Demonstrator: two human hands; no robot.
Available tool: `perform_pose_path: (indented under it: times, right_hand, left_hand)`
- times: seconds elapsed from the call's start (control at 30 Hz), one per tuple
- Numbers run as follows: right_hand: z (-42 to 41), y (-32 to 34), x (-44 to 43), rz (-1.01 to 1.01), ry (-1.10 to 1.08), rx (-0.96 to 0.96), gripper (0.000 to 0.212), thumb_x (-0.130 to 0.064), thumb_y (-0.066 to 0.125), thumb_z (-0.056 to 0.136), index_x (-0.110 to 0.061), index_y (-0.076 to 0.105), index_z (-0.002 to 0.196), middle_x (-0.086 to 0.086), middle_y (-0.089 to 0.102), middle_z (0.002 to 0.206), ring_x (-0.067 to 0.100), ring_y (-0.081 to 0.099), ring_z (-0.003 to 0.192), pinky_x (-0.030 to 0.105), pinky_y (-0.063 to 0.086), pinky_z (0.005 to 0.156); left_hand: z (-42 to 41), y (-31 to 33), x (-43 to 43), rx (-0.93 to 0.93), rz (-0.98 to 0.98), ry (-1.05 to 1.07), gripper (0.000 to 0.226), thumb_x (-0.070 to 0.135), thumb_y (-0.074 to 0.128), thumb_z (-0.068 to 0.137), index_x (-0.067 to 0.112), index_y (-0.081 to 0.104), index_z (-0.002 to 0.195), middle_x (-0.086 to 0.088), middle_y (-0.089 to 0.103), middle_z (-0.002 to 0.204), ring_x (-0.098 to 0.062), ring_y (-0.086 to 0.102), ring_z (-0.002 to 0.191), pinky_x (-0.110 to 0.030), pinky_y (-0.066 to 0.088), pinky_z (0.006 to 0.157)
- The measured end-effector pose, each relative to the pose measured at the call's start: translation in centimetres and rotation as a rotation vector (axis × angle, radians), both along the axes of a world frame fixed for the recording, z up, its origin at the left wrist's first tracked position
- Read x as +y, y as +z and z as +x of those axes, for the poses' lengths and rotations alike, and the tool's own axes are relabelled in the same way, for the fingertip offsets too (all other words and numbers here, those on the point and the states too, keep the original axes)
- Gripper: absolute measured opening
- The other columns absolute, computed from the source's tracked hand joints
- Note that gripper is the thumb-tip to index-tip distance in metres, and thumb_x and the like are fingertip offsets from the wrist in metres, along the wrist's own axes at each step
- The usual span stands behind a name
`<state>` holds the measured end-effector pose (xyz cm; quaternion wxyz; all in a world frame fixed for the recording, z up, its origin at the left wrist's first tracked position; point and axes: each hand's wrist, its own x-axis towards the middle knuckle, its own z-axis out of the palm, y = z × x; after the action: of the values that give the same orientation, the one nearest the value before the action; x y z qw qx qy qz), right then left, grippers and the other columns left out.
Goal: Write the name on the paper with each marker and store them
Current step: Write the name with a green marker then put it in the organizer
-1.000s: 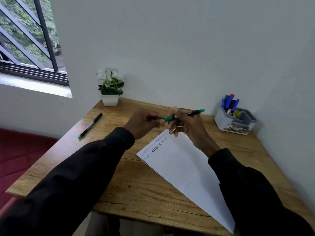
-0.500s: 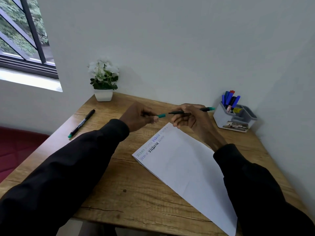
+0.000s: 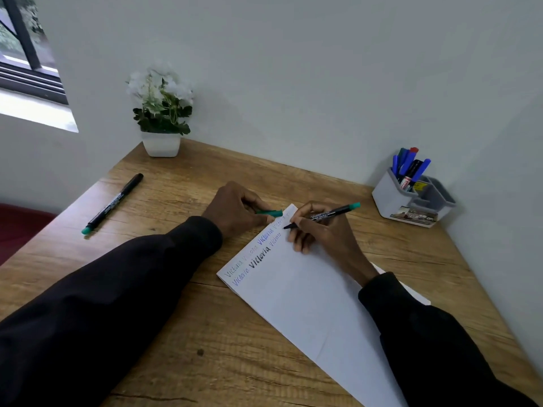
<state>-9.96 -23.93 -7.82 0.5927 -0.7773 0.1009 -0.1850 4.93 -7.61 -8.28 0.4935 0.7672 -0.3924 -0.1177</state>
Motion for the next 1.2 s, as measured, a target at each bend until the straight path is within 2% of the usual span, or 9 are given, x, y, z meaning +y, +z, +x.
perform_pose_path:
  times: [0.1, 0.23, 0.47, 0.63, 0.8, 1.03, 1.1, 1.2]
  right_hand:
    - [-0.11, -0.19, 0.08, -0.035, 0.003, -0.02, 0.013, 0.011, 0.06, 0.097, 0.015, 0.062, 0.085, 0.034, 0.069, 0.073, 0.033, 0.062, 0.05, 0.031, 0.051, 0.045]
    - [0.02, -0.48, 0.07, -0.074, -0.004, -0.016, 0.009, 0.012, 0.065, 0.095, 0.011, 0.063, 0.085, 0.03, 0.069, 0.07, 0.03, 0.062, 0.048, 0.031, 0.049, 0.044]
    - [0.24, -0.49, -0.01, -0.117, 0.002, -0.006, 0.009, 0.013, 0.065, 0.093, 0.009, 0.065, 0.084, 0.026, 0.07, 0.068, 0.031, 0.064, 0.047, 0.03, 0.05, 0.044]
    - [0.3, -0.7, 0.21, -0.149, -0.049, -0.011, 0.019, 0.012, 0.069, 0.09, 0.002, 0.067, 0.074, 0.021, 0.069, 0.063, 0.031, 0.061, 0.044, 0.027, 0.047, 0.043]
    - [0.2, -0.67, 0.26, -0.115, -0.047, -0.011, 0.02, 0.013, 0.069, 0.09, 0.006, 0.065, 0.072, 0.022, 0.067, 0.061, 0.029, 0.059, 0.042, 0.024, 0.046, 0.042]
    - [0.22, -0.44, 0.5, -0.103, -0.049, 0.013, 0.026, 0.013, 0.07, 0.09, -0.004, 0.067, 0.07, 0.014, 0.067, 0.059, 0.019, 0.059, 0.043, 0.021, 0.045, 0.043]
    - [0.25, -0.36, 0.58, -0.105, -0.055, 0.027, 0.026, 0.014, 0.069, 0.089, -0.002, 0.066, 0.07, 0.014, 0.066, 0.058, 0.018, 0.059, 0.042, 0.02, 0.044, 0.042]
    - [0.36, -0.22, 0.68, -0.122, -0.067, 0.046, 0.032, 0.018, 0.066, 0.085, -0.007, 0.064, 0.065, 0.006, 0.066, 0.056, 0.015, 0.058, 0.039, 0.019, 0.043, 0.039]
  left_hand:
    - [-0.01, -0.19, -0.17, -0.023, -0.002, 0.005, 0.027, 0.019, 0.089, 0.067, 0.016, 0.08, 0.091, 0.006, 0.075, 0.079, -0.009, 0.067, 0.07, -0.015, 0.051, 0.059]
    - [-0.17, -0.08, -0.23, -0.048, 0.004, 0.003, 0.026, 0.016, 0.089, 0.067, 0.016, 0.079, 0.092, 0.01, 0.072, 0.078, -0.001, 0.06, 0.063, -0.006, 0.043, 0.054]
    - [-0.31, -0.02, -0.18, -0.108, 0.018, -0.006, 0.028, 0.016, 0.088, 0.067, 0.016, 0.078, 0.094, 0.009, 0.073, 0.083, -0.004, 0.064, 0.069, -0.007, 0.048, 0.058]
    - [-0.47, 0.07, -0.1, -0.115, 0.014, -0.004, 0.027, 0.015, 0.088, 0.068, 0.017, 0.078, 0.093, 0.013, 0.07, 0.08, -0.006, 0.065, 0.07, -0.008, 0.05, 0.059]
    - [-0.62, 0.31, -0.1, -0.11, 0.03, -0.004, 0.028, 0.016, 0.087, 0.068, 0.017, 0.077, 0.094, 0.018, 0.066, 0.077, -0.003, 0.064, 0.07, -0.007, 0.05, 0.06]
    - [-0.56, 0.38, -0.06, -0.092, 0.029, -0.005, 0.027, 0.016, 0.088, 0.068, 0.016, 0.077, 0.094, 0.015, 0.068, 0.079, -0.002, 0.064, 0.068, -0.007, 0.05, 0.06]
    - [-0.57, 0.34, -0.08, -0.088, 0.031, -0.005, 0.027, 0.016, 0.088, 0.068, 0.016, 0.077, 0.094, 0.017, 0.066, 0.077, -0.002, 0.063, 0.068, -0.007, 0.049, 0.059]
    - [-0.56, 0.29, -0.11, -0.087, 0.03, -0.004, 0.027, 0.016, 0.088, 0.068, 0.017, 0.078, 0.093, 0.015, 0.069, 0.08, -0.003, 0.063, 0.067, -0.006, 0.048, 0.058]
